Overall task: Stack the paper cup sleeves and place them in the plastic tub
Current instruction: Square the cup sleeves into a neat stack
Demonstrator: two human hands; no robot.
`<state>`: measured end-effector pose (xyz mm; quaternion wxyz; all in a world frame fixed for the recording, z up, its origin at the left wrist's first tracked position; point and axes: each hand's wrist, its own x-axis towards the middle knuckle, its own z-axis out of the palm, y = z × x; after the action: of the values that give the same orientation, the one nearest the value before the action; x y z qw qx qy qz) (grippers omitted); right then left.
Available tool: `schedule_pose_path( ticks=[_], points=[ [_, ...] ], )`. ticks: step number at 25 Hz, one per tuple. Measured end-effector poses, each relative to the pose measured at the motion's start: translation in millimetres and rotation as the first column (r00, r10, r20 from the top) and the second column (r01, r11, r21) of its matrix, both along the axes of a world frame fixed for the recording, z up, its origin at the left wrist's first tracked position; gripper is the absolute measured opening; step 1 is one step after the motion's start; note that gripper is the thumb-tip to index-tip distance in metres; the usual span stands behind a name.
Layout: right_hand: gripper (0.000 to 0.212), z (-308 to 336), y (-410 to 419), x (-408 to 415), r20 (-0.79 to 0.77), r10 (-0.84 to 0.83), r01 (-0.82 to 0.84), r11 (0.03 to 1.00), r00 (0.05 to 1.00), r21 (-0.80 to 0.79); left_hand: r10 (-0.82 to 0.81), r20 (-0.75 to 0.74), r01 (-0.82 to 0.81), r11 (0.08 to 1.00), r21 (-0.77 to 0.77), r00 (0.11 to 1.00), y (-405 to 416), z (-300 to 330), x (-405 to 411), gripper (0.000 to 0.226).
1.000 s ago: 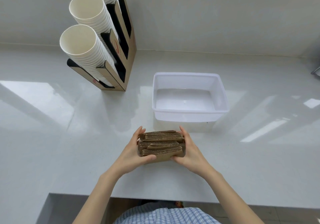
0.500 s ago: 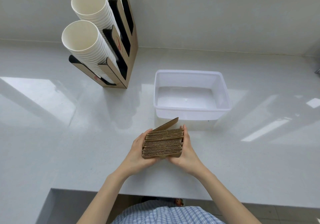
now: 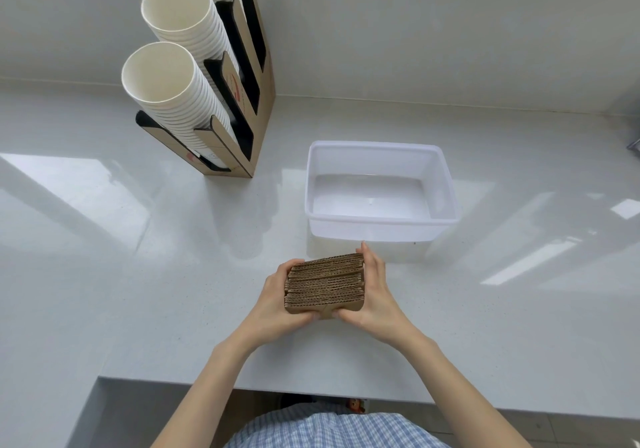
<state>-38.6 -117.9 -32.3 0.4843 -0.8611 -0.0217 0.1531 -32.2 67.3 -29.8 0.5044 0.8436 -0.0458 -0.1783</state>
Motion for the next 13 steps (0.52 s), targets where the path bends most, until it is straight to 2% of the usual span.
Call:
schedule_pose_path(
  ticks=[2,4,6,8,10,13],
  points=[
    [0.116,-6,-1,-3,-0.028,-0.051,0.052,0.998,0.998,0.041,0.029,0.024,-0.030,0.999,0.017,0.999,-6,-1,0,0.095],
    [0.101,-9,-3,-1,-0.022,-0.091,0.092,0.993,0.996,0.067,0.063,0.068,-0.066,0.997,0.039,0.996,-11,-1,5,0.101],
    [0.079,-7,-6,1,0.025,-0.117,0.115,0.992,0.993,0.055,0.088,0.094,-0.092,0.995,0.034,0.992,-16,1,8,0.079],
    [0.071,-4,-10,2,0.059,-0.142,0.139,0.989,0.988,0.047,0.089,0.123,-0.091,0.996,0.003,0.988,-18,5,10,0.061],
    [0.073,-1,-13,3,0.058,-0.164,0.161,0.986,0.985,0.047,0.070,0.132,-0.068,0.998,-0.017,0.989,-21,11,12,0.065],
    [0.094,-4,-15,2,-0.013,-0.118,0.118,0.992,0.993,0.036,-0.021,0.074,0.022,1.000,-0.011,0.997,-21,9,14,0.098]
  ],
)
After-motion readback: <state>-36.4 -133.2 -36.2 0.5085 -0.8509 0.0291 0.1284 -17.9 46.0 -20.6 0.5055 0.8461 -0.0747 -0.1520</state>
